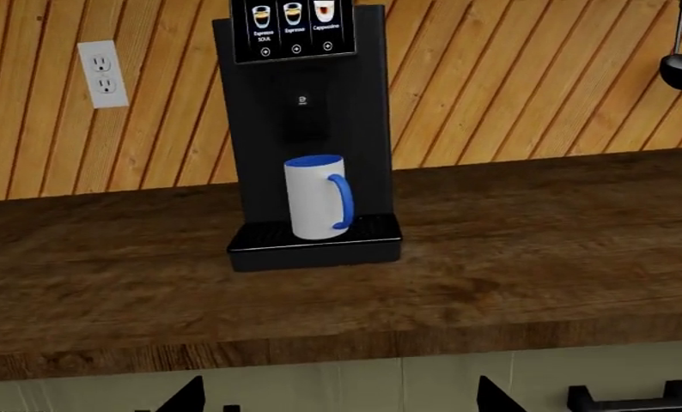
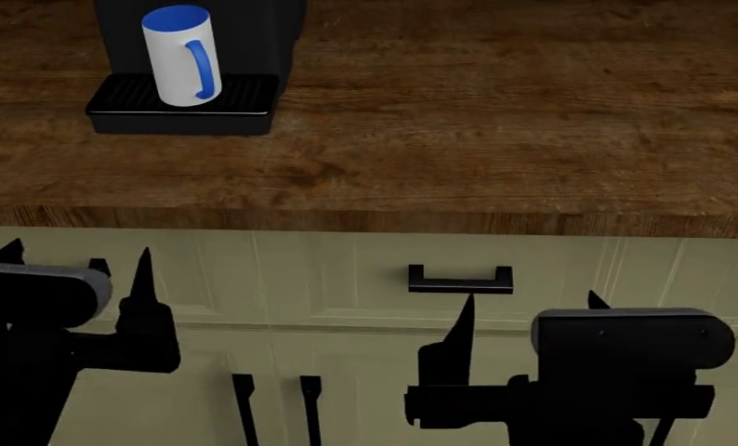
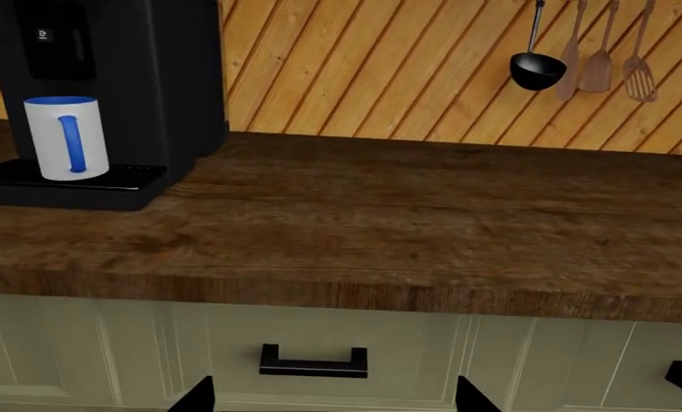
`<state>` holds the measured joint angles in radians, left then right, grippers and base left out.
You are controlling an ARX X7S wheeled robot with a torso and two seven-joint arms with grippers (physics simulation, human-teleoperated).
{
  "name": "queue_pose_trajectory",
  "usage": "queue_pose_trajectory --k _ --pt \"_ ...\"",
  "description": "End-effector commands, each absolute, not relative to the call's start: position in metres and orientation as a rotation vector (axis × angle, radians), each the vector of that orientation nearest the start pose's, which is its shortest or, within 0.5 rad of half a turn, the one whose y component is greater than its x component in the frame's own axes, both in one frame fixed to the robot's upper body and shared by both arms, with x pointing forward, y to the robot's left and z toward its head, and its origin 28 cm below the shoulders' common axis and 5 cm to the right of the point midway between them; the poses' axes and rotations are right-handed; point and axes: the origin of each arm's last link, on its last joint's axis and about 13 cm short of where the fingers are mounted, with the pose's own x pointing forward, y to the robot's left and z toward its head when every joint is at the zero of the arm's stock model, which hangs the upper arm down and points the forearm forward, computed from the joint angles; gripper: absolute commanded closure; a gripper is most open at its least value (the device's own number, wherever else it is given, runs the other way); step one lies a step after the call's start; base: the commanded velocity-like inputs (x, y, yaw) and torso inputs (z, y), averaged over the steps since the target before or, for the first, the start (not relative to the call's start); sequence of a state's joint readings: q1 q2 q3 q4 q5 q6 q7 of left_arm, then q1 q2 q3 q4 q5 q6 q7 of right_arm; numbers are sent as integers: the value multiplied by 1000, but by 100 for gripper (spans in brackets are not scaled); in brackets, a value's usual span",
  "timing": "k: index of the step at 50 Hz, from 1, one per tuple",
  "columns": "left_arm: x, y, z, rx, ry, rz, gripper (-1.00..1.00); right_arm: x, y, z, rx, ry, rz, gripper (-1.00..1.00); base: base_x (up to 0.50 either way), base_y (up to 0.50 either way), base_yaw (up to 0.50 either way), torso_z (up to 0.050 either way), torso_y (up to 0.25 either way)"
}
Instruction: Pick the mug from under the coffee machine dispenser and place it on the counter.
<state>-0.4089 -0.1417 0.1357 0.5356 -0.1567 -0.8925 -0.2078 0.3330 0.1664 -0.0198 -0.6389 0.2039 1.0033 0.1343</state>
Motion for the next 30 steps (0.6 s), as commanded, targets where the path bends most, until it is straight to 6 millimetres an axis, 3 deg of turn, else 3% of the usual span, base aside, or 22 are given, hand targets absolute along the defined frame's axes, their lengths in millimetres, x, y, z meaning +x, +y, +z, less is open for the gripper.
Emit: queue_pose_trajectory --k 1,2,3,5,8,10,13,14,17,21,25,30 --pt "260 199 158 98 -5 10 -100 239 -114 155 -59 57 12 -100 0 0 0 0 0" --pt "268 208 160 -7 14 35 -100 238 -113 156 -58 50 18 -100 0 0 0 0 0" --pt "275 216 161 62 -59 117 -100 237 -113 157 -77 51 7 -100 0 0 0 0 0" --pt "283 232 163 -52 -35 182 -100 236 -113 161 -95 40 -13 -100 0 0 0 0 0" --pt "286 247 166 -35 -148 294 -100 235 -116 158 -99 46 -45 -100 0 0 0 0 0" --pt "286 260 169 -184 -149 378 -100 235 -118 157 -114 49 -64 -100 0 0 0 0 0" --pt "279 271 171 -177 -259 552 -100 235 -120 158 -116 50 -80 -100 0 0 0 0 0" --pt "276 273 174 -256 -294 572 -100 235 -120 158 -117 54 -85 -100 0 0 0 0 0" --pt "259 275 181 -290 -513 672 -100 237 -122 158 -112 59 -95 -100 0 0 0 0 0" --pt "244 287 183 -423 -611 868 -100 239 -121 161 -115 54 -87 -100 0 0 0 0 0" --pt "228 280 188 -330 -805 920 -100 240 -121 162 -103 45 -68 -100 0 0 0 0 0" --pt "228 277 188 -282 -836 922 -100 239 -123 166 -124 29 -89 -100 61 60 0 0 0"
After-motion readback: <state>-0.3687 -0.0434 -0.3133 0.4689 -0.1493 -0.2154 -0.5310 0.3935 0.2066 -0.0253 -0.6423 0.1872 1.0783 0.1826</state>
